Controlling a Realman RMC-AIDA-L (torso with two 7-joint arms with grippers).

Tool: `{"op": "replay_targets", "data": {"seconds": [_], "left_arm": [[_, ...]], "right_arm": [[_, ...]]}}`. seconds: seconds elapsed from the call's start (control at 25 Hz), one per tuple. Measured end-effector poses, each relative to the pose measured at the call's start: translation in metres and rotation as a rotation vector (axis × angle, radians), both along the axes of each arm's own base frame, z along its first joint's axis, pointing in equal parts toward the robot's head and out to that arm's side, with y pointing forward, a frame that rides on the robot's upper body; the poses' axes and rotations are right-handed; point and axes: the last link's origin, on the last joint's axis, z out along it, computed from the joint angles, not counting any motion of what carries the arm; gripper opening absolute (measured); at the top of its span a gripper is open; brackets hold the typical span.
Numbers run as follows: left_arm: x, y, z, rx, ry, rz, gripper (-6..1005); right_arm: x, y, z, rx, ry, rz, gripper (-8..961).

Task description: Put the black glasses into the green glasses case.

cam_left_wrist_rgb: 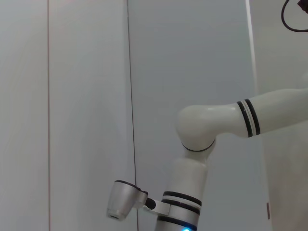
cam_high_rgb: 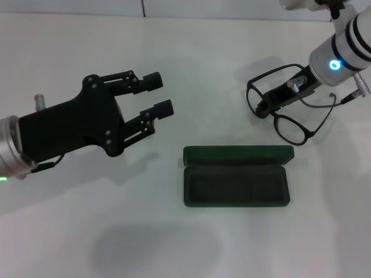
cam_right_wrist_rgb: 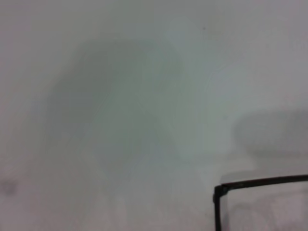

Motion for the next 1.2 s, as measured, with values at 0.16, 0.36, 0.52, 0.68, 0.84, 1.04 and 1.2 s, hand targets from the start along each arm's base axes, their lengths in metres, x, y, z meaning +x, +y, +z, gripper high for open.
{"op": "replay_targets", "data": {"seconds": [0.16,0.36,0.52,0.68,0.84,1.04,1.2], "left_arm": [[-0.001,0.000,0.001,0.008,-0.006,0.009,425],[-0.003,0.001,0.001,0.007,-0.018,0.027,425],[-0.003,0.001,0.000,0.006,-0.019,0.027,425],[-0.004,0.000,0.000,0.004,-0.020,0.030,425],[-0.005,0.000,-0.001,0.003,-0.024,0.035,425],[-0.005,-0.001,-0.001,0.003,-0.027,0.038,424],[-0.006,-0.002,-0.004,-0.007,-0.035,0.047,424]], "right_arm": [[0.000,-0.001,0.000,-0.010,-0.011,0.004,272],[-0.004,-0.005,0.001,-0.044,-0.013,0.004,276],[-0.005,-0.005,0.003,-0.046,-0.011,0.006,273],[-0.004,-0.005,0.003,-0.047,-0.025,0.009,270],[0.000,-0.006,0.004,-0.051,-0.041,0.007,253],[0.003,-0.004,0.004,-0.034,-0.064,0.023,181],[0.006,-0.003,0.008,-0.013,-0.112,0.080,157]]}}
